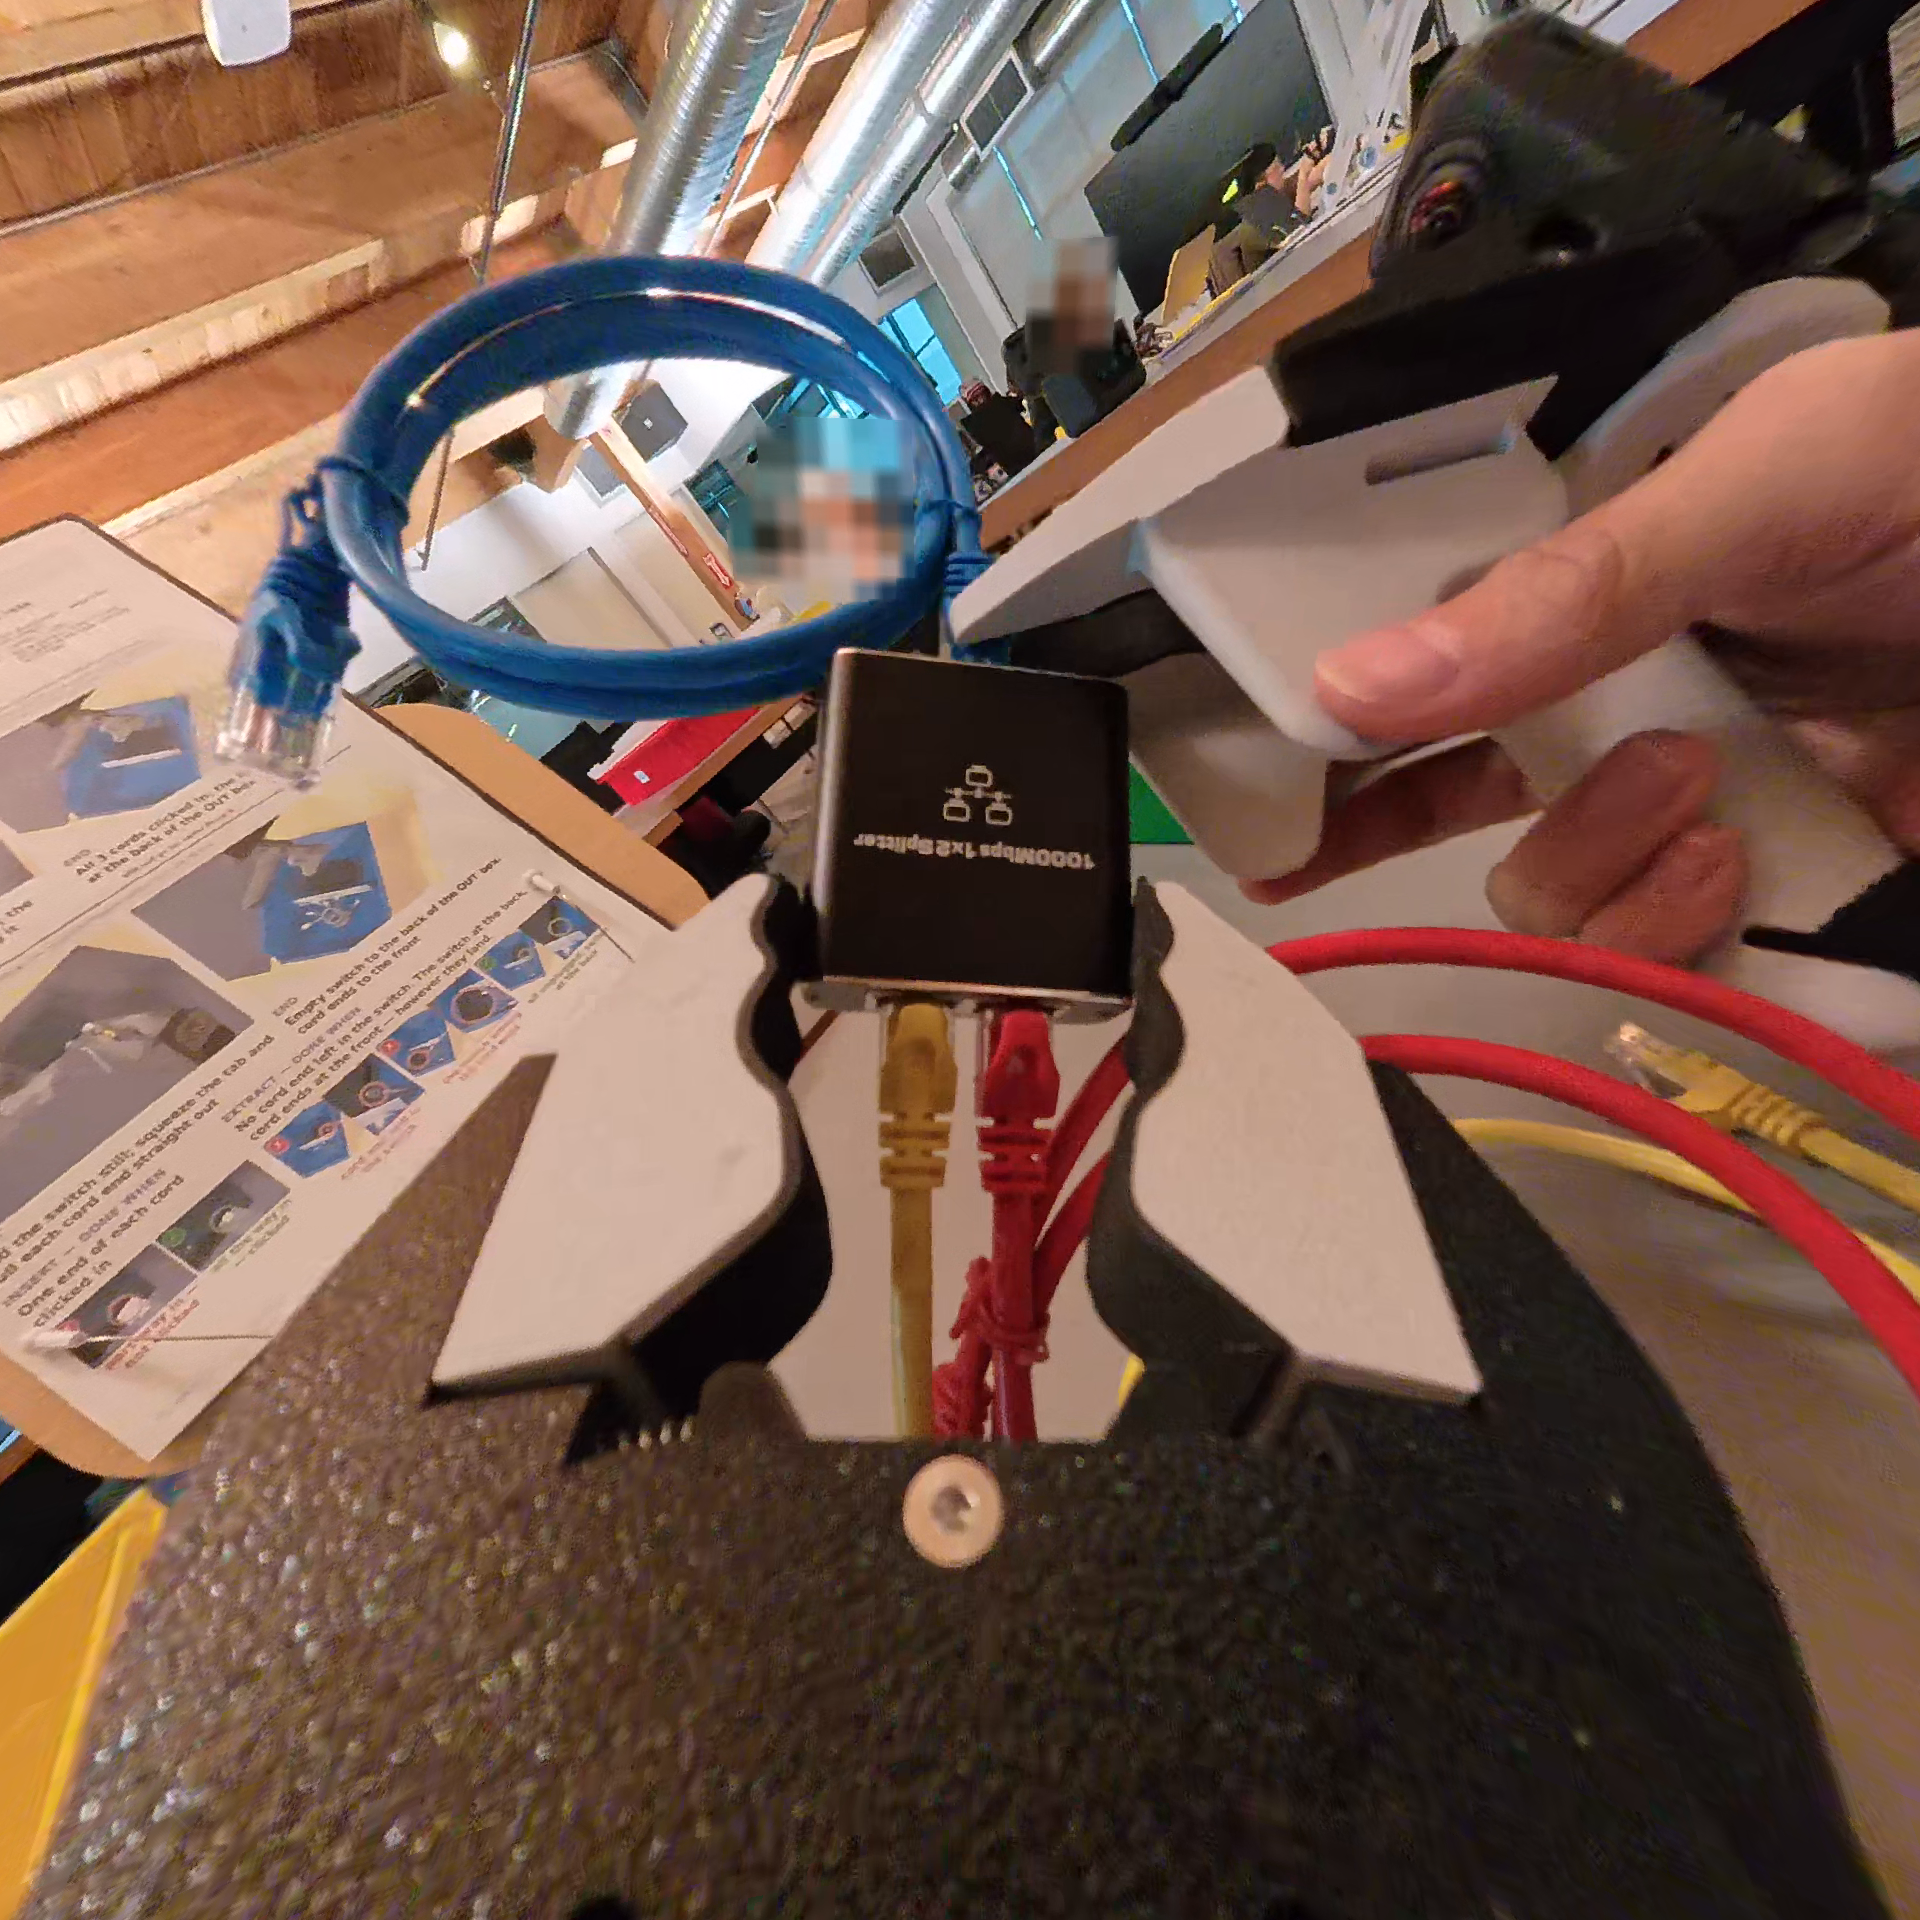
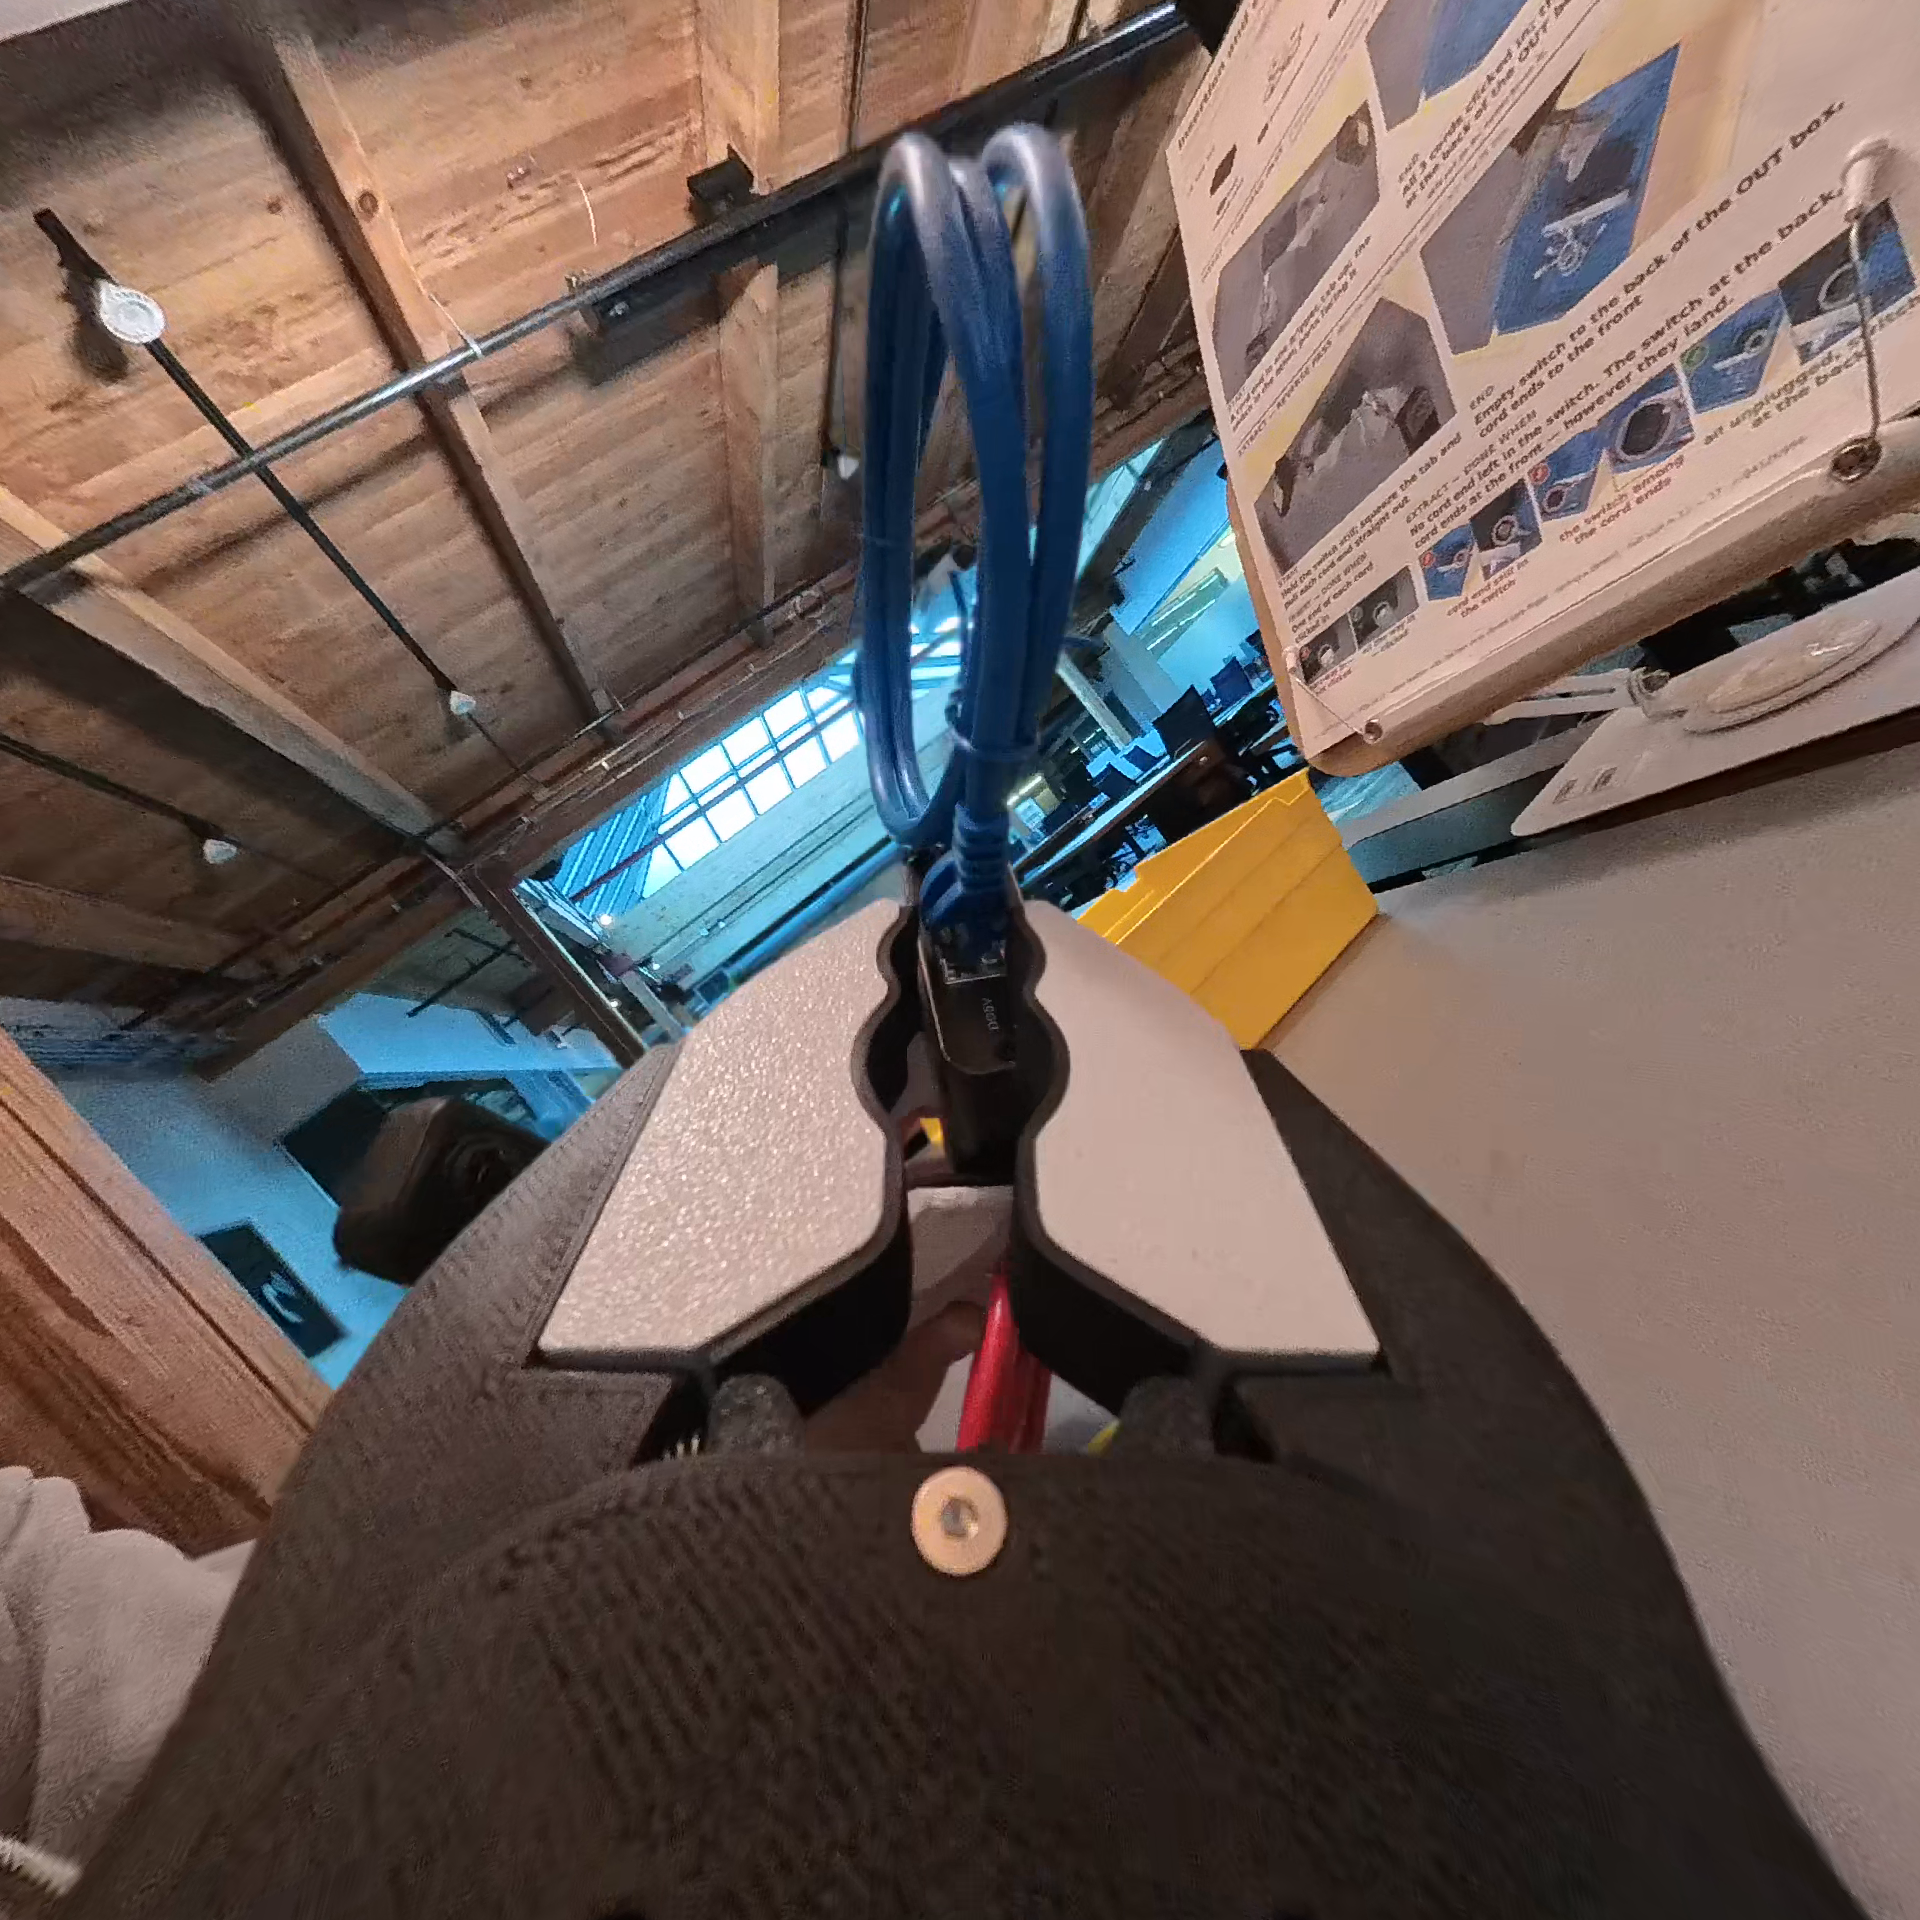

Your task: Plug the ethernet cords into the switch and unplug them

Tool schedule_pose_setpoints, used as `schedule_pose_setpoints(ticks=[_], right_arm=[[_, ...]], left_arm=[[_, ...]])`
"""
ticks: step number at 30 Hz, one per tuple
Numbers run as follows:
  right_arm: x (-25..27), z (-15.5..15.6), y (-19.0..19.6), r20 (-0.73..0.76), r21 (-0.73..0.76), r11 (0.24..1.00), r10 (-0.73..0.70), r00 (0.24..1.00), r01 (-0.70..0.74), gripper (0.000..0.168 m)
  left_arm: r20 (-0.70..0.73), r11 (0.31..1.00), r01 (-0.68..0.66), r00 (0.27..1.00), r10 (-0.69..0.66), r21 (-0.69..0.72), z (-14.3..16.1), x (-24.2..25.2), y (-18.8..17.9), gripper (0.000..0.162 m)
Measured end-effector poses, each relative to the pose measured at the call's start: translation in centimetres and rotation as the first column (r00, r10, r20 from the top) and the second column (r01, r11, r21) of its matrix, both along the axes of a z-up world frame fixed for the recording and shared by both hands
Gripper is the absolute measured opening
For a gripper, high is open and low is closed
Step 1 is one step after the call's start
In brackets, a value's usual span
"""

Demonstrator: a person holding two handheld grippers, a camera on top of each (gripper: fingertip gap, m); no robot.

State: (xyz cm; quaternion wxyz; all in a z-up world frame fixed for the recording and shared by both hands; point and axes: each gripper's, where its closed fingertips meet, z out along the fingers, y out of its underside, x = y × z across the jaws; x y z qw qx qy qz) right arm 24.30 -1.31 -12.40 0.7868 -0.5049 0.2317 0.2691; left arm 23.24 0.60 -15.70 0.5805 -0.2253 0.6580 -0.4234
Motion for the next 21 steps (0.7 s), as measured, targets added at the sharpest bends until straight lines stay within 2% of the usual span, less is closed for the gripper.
schedule_pose_setpoints(ticks=[8, 21], right_arm=[[-0.07, -0.04, -0.21, 0.230, -0.059, 0.991, -0.103, 0.968, 0.120, 0.017], [-0.30, 0.15, -0.13, 0.234, -0.079, 0.993, -0.064, 0.970, 0.085, 0.016]], left_arm=[[-0.034, 0.994, 0.065, 0.997, -0.068, -0.093, -0.07, -0.12, -0.43, 0.061], [-0.023, 0.992, 0.077, 0.997, -0.080, -0.105, 0.05, -0.21, -0.45, 0.061]])
